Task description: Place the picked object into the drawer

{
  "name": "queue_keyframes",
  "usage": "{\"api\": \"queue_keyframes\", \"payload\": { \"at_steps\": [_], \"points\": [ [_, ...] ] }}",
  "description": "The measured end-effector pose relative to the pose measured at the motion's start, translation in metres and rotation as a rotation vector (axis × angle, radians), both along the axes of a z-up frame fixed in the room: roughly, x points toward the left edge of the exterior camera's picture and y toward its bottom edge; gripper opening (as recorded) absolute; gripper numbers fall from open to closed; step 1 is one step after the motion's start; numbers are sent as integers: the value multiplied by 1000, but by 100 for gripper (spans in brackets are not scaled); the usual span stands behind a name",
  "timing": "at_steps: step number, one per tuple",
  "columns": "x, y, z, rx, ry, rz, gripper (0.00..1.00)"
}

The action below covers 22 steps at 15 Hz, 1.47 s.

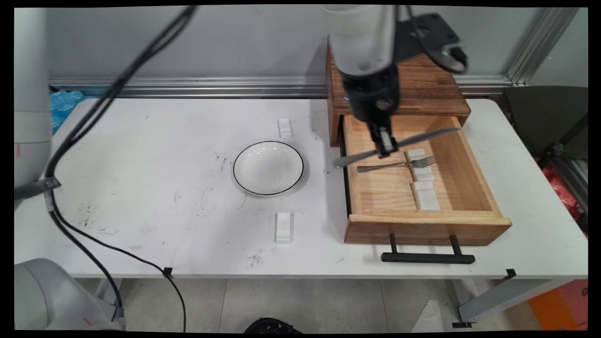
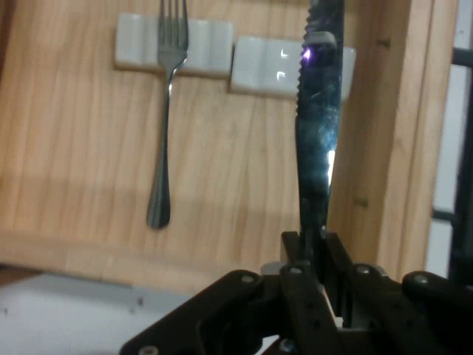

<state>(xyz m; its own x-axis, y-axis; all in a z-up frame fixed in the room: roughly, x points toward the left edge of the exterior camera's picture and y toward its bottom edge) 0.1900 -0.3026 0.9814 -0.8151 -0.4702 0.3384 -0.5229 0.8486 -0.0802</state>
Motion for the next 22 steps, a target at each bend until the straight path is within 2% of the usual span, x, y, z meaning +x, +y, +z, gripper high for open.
{"api": "queue_keyframes", "payload": {
  "at_steps": [6, 10, 16, 22],
  "points": [
    [-61, -32, -47, 20, -35, 19, 0],
    [-86, -50, -76, 43, -65, 30, 0],
    [-98, -66, -108, 84, -97, 31, 0],
    [-104, -81, -136, 101, -120, -5, 0]
  ]
}}
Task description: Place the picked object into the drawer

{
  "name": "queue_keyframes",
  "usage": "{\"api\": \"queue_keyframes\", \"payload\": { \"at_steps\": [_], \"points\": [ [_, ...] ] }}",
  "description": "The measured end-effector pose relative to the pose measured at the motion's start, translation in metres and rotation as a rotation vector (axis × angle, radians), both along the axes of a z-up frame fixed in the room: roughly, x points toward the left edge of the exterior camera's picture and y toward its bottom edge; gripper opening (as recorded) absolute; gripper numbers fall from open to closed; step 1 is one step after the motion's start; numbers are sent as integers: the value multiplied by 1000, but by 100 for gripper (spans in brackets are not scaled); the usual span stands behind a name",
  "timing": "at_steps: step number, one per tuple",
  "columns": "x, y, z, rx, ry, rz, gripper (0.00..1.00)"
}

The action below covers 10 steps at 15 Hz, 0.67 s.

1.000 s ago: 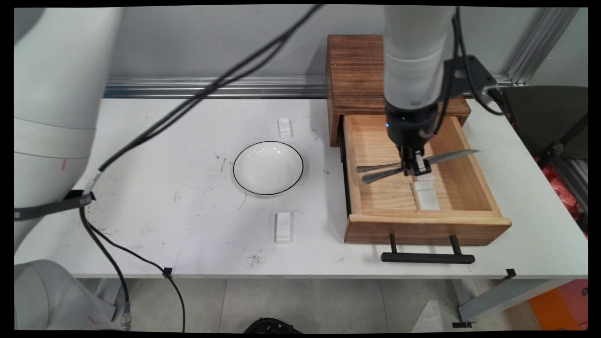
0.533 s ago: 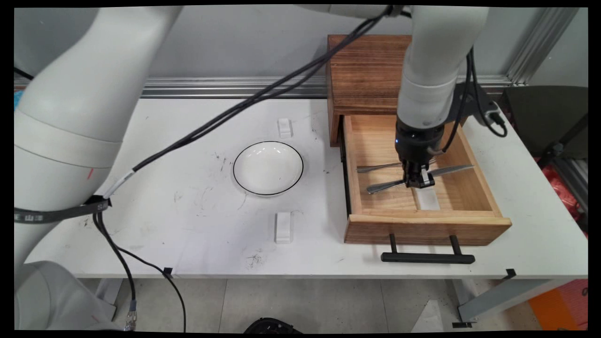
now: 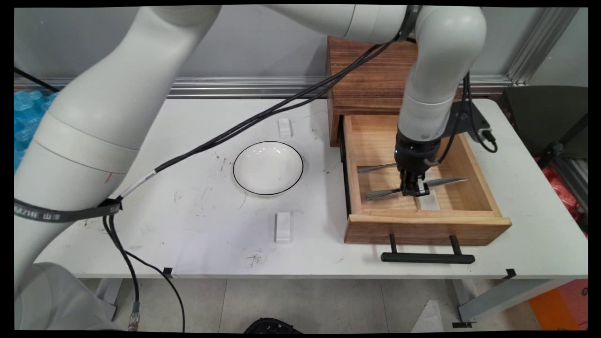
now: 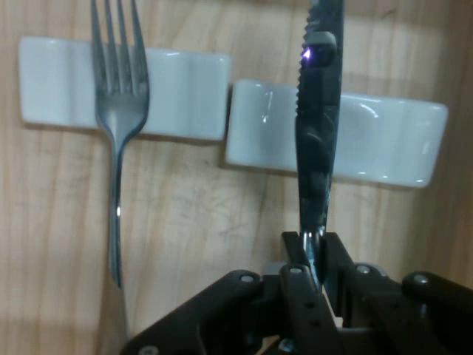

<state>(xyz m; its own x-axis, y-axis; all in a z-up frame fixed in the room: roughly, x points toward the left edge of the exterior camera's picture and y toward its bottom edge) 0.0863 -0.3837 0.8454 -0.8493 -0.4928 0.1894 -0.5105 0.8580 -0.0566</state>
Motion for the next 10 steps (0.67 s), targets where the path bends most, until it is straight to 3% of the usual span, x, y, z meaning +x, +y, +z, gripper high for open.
{"api": "queue_keyframes", "payload": {
  "at_steps": [9, 10],
  "points": [
    [-5, -13, -25, -4, -8, -94, 0],
    [-5, -14, -26, -7, -6, -100, 100]
  ]
}}
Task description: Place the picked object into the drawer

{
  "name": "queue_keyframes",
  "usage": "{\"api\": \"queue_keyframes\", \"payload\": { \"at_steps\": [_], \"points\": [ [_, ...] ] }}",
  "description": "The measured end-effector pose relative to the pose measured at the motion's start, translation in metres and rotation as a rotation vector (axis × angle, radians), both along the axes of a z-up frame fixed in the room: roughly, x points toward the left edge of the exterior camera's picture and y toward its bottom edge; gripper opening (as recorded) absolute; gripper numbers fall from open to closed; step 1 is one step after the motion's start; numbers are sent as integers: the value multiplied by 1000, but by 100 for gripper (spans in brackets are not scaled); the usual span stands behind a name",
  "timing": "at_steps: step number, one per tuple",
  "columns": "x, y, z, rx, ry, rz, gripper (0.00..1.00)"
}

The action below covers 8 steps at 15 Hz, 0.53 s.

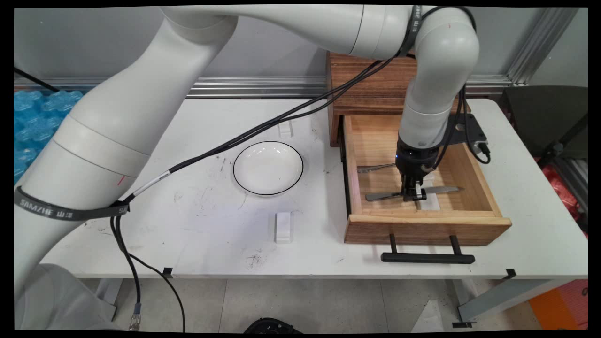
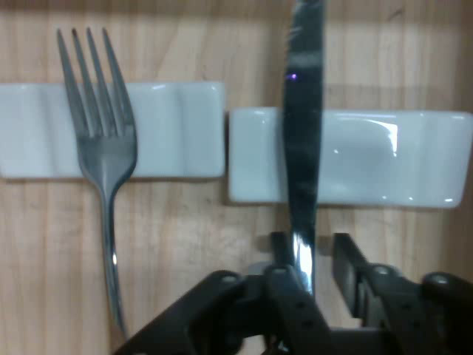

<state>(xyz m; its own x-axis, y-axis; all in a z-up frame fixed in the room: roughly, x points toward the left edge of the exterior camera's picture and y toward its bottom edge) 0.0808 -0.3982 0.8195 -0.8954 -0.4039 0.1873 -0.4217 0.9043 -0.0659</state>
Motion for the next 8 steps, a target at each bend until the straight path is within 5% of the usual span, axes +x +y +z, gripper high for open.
{"api": "queue_keyframes", "payload": {
  "at_steps": [8],
  "points": [
    [-1, -2, 10, -34, 59, -46, 100]
  ]
}}
